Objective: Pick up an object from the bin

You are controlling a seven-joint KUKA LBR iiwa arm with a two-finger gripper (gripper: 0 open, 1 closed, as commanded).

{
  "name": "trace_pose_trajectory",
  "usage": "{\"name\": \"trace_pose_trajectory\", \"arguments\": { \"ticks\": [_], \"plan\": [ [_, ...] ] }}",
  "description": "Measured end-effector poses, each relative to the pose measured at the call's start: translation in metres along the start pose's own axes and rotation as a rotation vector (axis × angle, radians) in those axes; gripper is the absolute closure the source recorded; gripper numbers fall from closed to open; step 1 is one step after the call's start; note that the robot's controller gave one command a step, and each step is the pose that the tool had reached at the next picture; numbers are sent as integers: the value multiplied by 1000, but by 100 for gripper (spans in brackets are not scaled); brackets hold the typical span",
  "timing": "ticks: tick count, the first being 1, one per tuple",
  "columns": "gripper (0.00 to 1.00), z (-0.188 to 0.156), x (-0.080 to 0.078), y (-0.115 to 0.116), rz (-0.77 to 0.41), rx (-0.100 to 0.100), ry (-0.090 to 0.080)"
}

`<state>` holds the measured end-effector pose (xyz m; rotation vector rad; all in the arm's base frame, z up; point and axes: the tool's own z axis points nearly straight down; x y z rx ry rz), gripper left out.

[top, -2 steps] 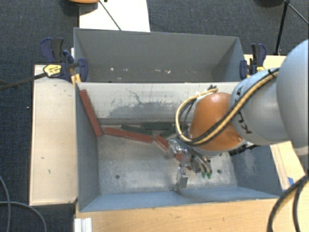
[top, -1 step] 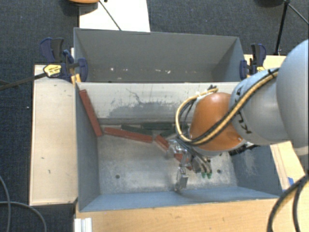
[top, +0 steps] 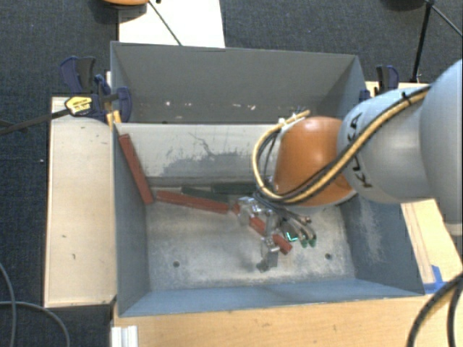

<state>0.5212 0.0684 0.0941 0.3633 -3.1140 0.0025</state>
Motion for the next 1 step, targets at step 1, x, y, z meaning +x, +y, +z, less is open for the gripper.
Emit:
{"name": "trace_pose_trajectory", "arguments": {
  "ticks": [1],
  "plan": [
    [0,-39,-42,25,-245,-1,-17]
  ]
}}
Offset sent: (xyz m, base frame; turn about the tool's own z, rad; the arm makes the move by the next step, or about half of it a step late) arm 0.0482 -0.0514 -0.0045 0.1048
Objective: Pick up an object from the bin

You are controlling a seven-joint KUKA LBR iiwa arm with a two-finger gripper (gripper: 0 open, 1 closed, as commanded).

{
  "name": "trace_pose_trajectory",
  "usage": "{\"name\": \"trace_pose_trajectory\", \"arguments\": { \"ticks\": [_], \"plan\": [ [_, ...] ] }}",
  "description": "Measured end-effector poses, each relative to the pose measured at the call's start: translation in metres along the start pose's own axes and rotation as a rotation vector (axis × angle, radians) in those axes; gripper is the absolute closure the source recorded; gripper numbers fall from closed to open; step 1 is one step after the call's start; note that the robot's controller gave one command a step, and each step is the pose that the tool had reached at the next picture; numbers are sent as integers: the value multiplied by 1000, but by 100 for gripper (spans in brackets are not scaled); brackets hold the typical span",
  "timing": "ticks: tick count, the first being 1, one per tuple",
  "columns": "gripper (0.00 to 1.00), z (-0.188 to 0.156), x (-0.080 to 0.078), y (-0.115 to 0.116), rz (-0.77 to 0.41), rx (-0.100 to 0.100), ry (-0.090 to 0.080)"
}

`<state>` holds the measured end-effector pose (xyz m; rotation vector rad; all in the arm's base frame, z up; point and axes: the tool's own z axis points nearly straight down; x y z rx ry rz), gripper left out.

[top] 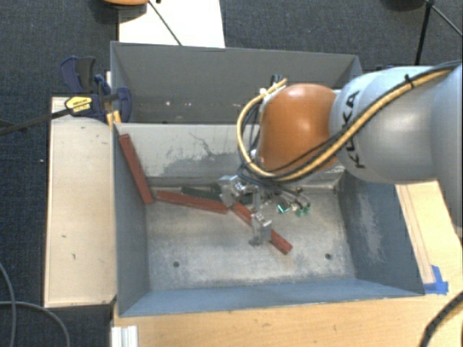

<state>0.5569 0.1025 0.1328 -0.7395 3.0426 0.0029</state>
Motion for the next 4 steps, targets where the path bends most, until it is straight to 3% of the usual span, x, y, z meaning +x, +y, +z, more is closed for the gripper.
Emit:
{"name": "trace_pose_trajectory", "arguments": {
  "ticks": [1,2,3,4],
  "plan": [
    [0,25,17,-48,237,0,7],
    [0,46,9,-61,315,5,8],
    [100,62,3,-80,430,3,4],
    [100,62,3,-80,431,2,4]
  ]
}}
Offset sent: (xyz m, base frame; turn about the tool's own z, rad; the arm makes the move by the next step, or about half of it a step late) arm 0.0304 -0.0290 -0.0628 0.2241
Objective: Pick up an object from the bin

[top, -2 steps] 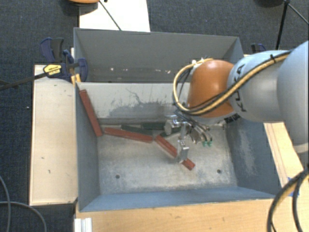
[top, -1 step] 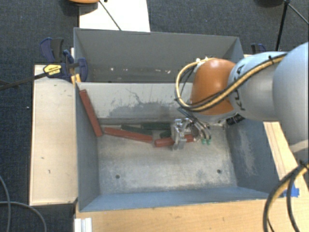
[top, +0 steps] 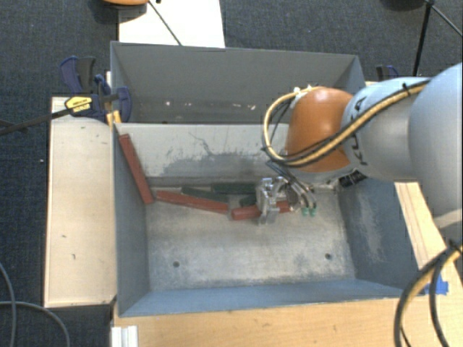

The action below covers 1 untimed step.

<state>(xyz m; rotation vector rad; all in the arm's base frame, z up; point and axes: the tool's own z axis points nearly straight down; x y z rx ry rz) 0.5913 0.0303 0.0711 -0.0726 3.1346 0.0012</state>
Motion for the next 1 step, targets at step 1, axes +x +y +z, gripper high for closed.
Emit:
{"name": "trace_pose_trajectory", "arguments": {
  "ticks": [1],
  "plan": [
    [100,-3,3,3,-200,0,3]
  ]
}}
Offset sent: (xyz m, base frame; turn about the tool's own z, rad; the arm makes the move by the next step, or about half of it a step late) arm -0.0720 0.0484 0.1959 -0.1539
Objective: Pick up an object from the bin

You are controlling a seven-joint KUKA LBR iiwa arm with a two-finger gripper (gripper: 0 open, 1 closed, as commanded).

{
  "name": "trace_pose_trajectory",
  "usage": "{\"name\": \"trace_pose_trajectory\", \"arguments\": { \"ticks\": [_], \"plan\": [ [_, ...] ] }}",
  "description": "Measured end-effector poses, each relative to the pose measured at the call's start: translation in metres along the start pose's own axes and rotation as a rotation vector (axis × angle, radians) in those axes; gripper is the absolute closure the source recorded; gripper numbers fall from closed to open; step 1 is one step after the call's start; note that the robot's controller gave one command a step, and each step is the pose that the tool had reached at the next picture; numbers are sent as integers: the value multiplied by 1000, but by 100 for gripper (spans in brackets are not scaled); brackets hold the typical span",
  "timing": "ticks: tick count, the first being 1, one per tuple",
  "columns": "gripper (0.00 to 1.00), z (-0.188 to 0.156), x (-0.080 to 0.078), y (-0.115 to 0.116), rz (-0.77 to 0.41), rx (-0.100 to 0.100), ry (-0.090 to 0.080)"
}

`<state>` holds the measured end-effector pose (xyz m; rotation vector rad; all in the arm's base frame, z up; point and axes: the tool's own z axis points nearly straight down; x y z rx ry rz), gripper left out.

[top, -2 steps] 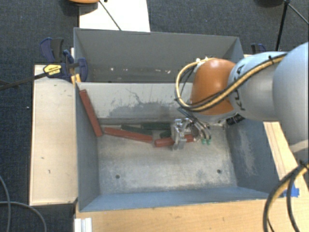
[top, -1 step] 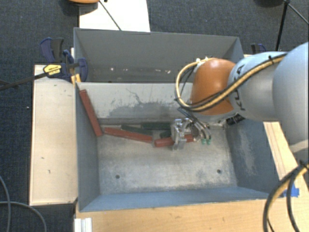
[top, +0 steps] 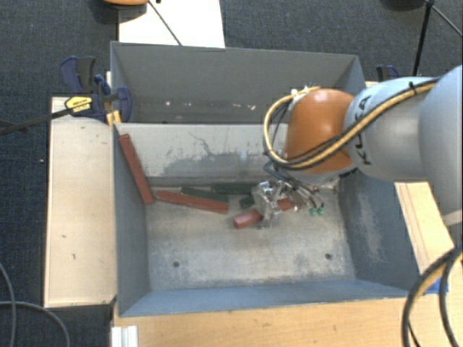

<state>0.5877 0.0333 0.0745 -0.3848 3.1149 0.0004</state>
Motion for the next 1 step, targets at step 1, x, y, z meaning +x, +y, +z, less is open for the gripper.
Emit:
{"name": "trace_pose_trajectory", "arguments": {
  "ticks": [1],
  "plan": [
    [100,-197,54,61,46,0,-5]
  ]
}}
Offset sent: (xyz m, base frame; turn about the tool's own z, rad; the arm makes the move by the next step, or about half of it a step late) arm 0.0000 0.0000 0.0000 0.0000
